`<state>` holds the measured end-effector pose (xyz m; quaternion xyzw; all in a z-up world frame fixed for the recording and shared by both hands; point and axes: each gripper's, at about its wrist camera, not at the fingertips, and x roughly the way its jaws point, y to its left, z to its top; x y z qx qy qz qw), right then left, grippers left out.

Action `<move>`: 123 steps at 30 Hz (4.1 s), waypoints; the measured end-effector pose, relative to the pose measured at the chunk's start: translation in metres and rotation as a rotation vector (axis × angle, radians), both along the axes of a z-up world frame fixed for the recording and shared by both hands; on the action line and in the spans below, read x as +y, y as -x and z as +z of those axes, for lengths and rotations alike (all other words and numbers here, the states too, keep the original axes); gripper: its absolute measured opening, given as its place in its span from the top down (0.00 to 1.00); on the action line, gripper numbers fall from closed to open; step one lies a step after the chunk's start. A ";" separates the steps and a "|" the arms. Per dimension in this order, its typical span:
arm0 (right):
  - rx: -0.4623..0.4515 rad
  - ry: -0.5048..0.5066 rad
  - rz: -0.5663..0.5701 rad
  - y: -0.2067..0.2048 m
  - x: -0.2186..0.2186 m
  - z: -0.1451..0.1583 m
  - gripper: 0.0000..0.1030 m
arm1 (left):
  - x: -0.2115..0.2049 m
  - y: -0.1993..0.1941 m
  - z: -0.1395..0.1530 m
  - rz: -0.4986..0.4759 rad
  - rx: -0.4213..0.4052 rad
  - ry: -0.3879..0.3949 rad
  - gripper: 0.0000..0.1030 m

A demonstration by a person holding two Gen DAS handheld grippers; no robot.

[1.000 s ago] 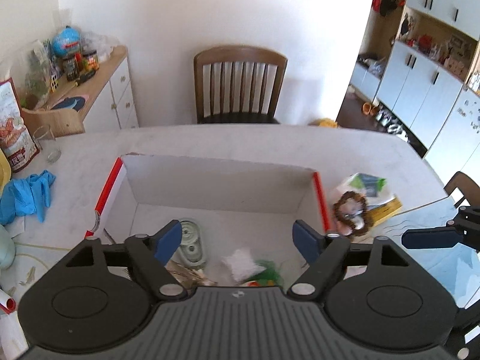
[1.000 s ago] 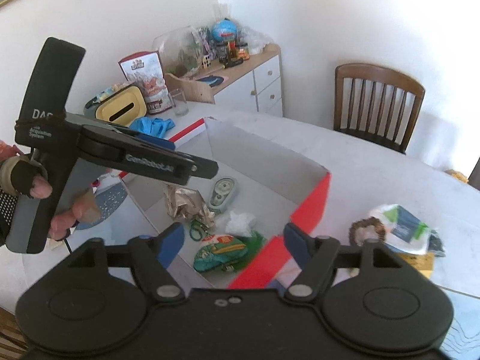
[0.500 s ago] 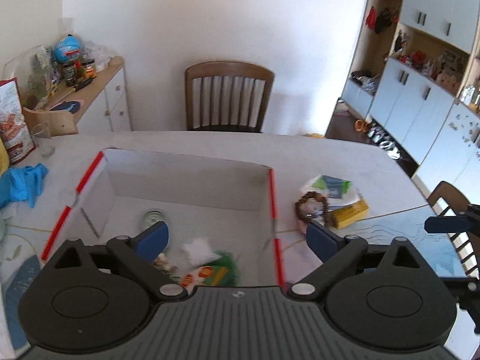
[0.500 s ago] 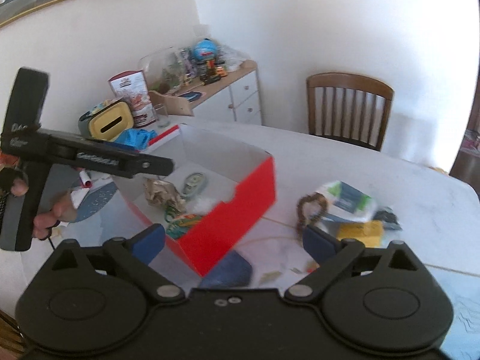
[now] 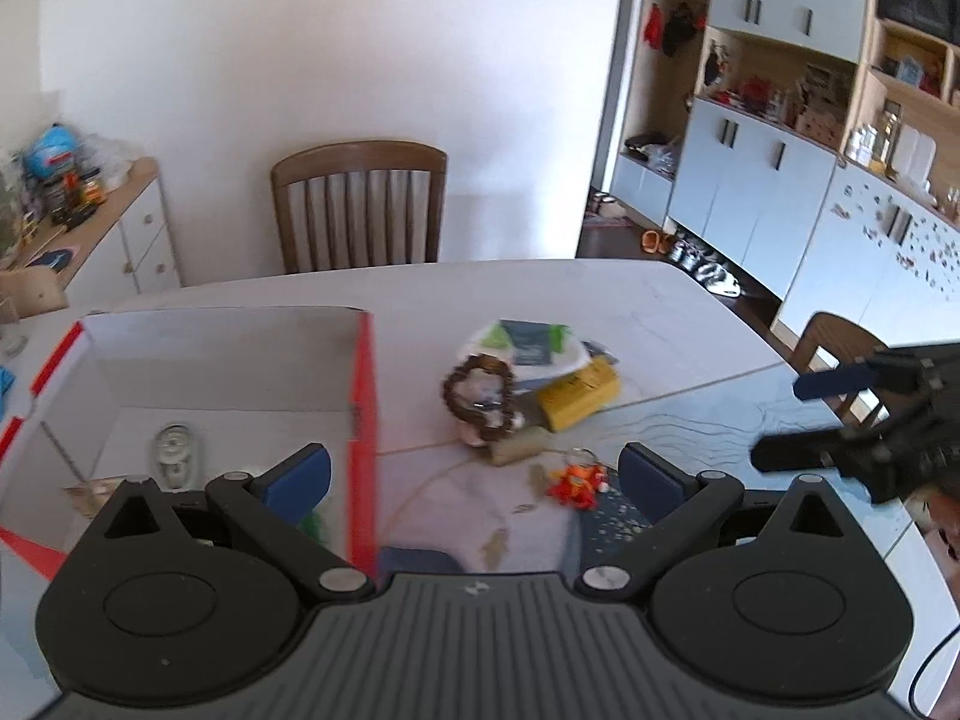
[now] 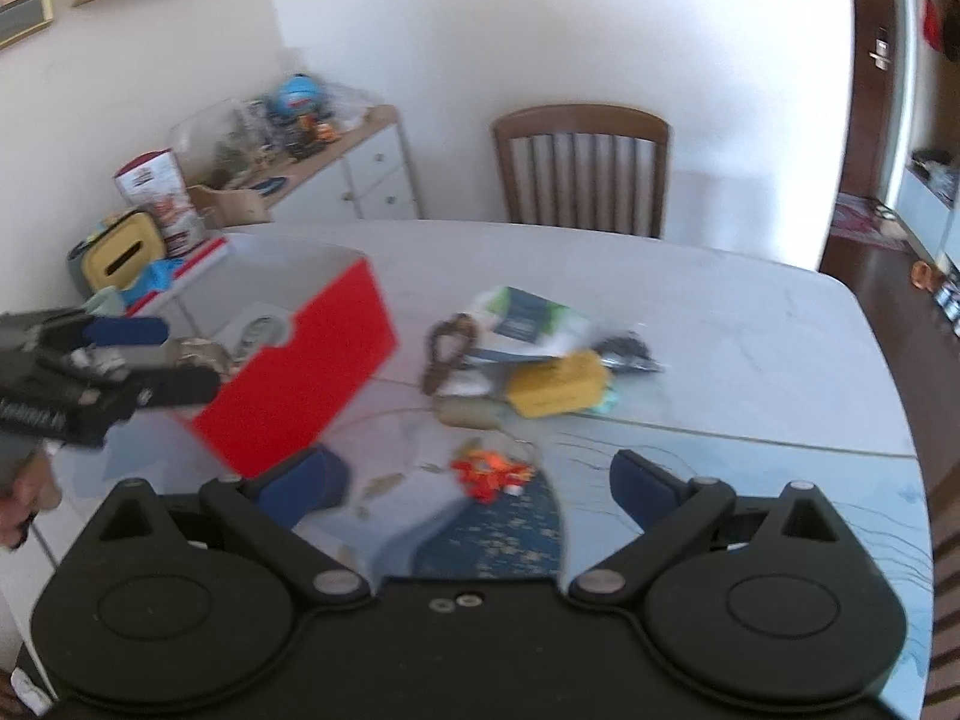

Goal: Organize objects
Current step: 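Move both grippers back from the box to the table, then lower the left gripper onto the red horse keychain while the right approaches the yellow box, then grasp the red keychain with the left gripper while the right grasps the yellow box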

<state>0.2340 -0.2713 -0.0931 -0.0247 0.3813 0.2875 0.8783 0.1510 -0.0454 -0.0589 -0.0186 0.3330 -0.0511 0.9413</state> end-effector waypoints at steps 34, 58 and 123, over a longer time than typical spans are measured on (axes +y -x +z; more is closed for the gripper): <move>0.014 0.121 0.062 -0.116 0.029 -0.088 0.12 | -0.099 -0.100 -0.124 0.004 0.107 -0.125 0.00; 0.001 0.182 0.051 -0.131 0.076 -0.103 0.28 | -0.111 -0.106 -0.140 0.007 0.148 -0.121 0.46; 0.091 0.065 0.166 -0.080 0.027 -0.082 0.73 | -0.060 -0.057 -0.094 0.061 0.135 -0.008 0.51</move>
